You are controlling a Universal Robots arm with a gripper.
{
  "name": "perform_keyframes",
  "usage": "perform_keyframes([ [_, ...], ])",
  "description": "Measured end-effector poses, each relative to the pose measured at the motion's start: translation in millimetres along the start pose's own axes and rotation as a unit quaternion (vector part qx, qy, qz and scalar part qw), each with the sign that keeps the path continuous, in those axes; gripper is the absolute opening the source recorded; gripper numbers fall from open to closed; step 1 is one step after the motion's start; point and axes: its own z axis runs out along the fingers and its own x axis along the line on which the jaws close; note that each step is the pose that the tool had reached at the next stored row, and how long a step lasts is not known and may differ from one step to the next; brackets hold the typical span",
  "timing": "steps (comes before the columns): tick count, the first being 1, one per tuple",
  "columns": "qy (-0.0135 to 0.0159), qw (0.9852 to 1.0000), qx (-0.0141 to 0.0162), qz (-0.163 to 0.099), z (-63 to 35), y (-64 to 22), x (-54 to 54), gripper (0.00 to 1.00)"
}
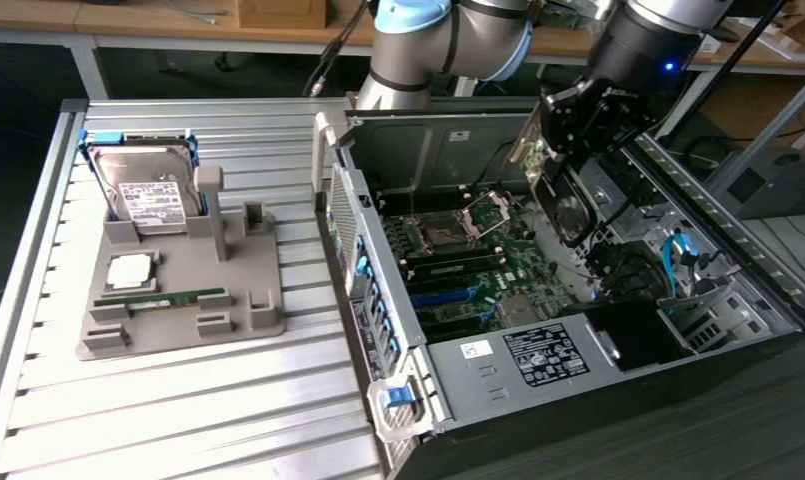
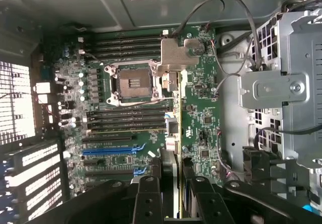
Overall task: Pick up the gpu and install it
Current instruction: 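Pick up the gpu and move the gpu toward the slot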
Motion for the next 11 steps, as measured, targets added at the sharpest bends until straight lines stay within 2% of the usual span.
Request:
perform_keyframes([
  [11, 0.0011, 1.0, 0.0001, -0.001, 11.3, -2.3, -6.3, 0.27],
])
